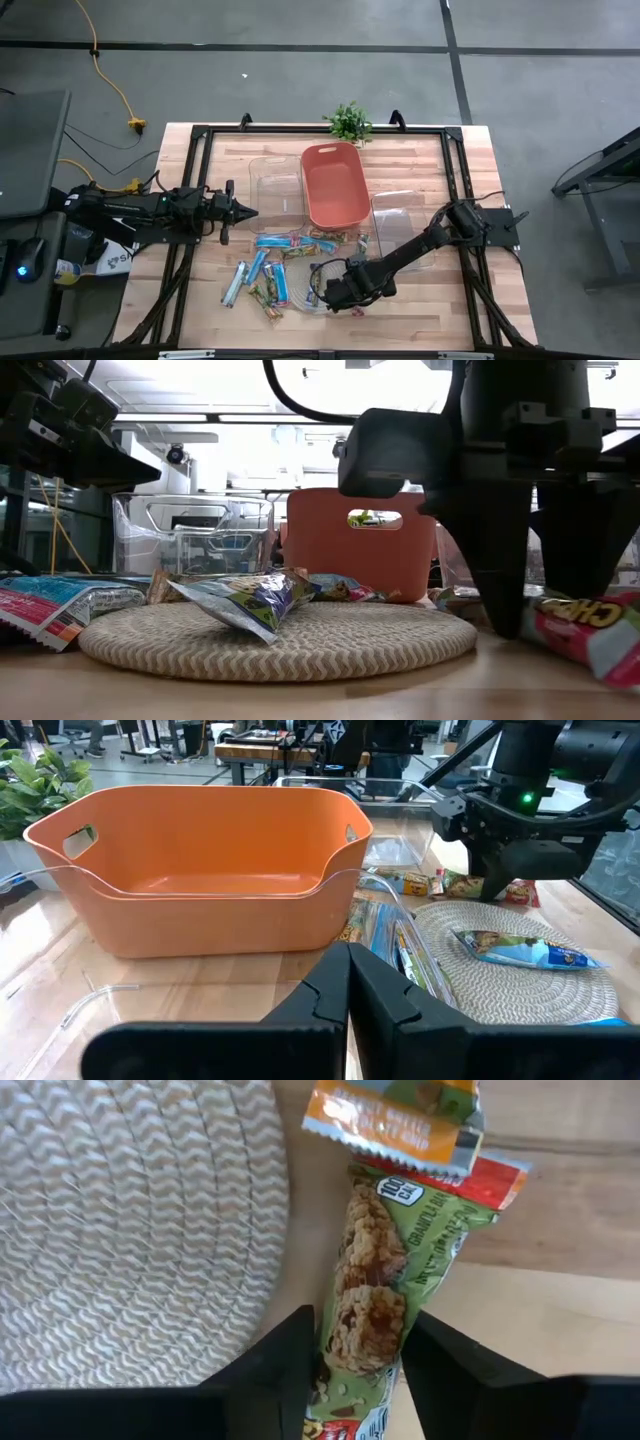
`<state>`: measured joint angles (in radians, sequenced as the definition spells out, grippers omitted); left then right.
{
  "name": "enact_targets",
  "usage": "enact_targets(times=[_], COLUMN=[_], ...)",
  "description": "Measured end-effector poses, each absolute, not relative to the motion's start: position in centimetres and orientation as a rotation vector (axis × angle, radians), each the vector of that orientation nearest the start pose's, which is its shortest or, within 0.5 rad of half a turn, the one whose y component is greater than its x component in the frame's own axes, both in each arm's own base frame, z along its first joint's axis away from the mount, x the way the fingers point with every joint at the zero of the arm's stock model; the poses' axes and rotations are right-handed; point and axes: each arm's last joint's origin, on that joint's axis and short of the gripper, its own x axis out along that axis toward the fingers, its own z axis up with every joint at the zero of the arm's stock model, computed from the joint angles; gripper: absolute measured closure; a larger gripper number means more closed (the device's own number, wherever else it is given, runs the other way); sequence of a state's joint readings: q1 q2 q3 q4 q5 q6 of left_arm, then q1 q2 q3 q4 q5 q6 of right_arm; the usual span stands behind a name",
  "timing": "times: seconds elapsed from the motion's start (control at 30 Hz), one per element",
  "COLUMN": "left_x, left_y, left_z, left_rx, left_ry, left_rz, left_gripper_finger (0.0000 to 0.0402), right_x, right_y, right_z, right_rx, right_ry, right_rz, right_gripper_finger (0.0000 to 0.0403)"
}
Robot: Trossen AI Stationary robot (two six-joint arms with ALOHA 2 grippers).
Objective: Pick and place Granola Bars by type
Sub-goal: Put the red granola bar into the right transparent bin
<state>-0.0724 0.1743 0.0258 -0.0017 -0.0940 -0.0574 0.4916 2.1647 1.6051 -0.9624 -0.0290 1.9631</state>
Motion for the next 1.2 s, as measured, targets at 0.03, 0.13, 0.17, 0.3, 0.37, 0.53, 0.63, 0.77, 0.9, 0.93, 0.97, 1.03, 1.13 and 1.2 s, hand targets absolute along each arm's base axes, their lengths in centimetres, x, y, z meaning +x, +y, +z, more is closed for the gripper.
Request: enact_targets(times=[0.03,0.13,0.17,0.3,0.37,0.53,0.63,0.77,0.9,0.93,0.97,1.03,1.13,1.2], left_x=[10.7,10.7,10.7,10.7,10.7,10.7,10.7,10.7,10.7,10.7,10.7,10.7,10.7,10.7], left_y=[-0.5,-0.5,-0.5,-0.5,-0.5,-0.5,-0.5,-0.5,-0.5,-0.5,-0.5,-0.5,-0.5,-0.5], left_z=[15.8,15.8,15.8,15.8,15.8,15.8,15.8,15.8,15.8,15.8,15.8,15.8,15.8,15.8], left_rx=[-0.045,-0.045,-0.045,-0.045,-0.045,-0.045,-0.045,-0.045,-0.045,-0.045,-0.045,-0.045,-0.045,-0.045], left_ry=[0.149,0.149,0.149,0.149,0.149,0.149,0.149,0.149,0.149,0.149,0.149,0.149,0.149,0.149], left_rz=[0.026,0.026,0.026,0.026,0.026,0.026,0.026,0.026,0.026,0.026,0.026,0.026,0.026,0.026], left_gripper_finger=[0.0401,0.0401,0.0401,0.0401,0.0401,0.0401,0.0401,0.0401,0.0401,0.0401,0.0401,0.0401,0.0401,0.0401], right_x=[36.3,36.2,36.2,36.2,36.4,37.2,37.8,38.6,39.4,39.5,39.5,39.3,38.7,37.9], right_y=[19.6,19.8,19.9,20.5,20.7,21.3,21.5,21.5,21.3,21.2,21.1,20.8,20.2,19.7], right_z=[14.7,14.7,14.7,14.8,15.1,16.6,17.7,19.7,22.6,23.6,24.5,26.6,30.0,32.3], right_rx=[1.186,1.188,1.191,1.203,1.214,1.223,1.211,1.190,1.152,1.138,1.118,1.078,1.017,0.976], right_ry=[1.272,1.272,1.273,1.273,1.267,1.237,1.196,1.129,1.044,1.023,1.005,0.972,0.922,0.907], right_rz=[-1.087,-1.076,-1.069,-1.038,-1.018,-0.955,-0.904,-0.855,-0.818,-0.815,-0.814,-0.821,-0.837,-0.845], right_gripper_finger=[0.0280,0.0294,0.0298,0.0317,0.0325,0.0335,0.0335,0.0336,0.0336,0.0336,0.0336,0.0336,0.0336,0.0336])
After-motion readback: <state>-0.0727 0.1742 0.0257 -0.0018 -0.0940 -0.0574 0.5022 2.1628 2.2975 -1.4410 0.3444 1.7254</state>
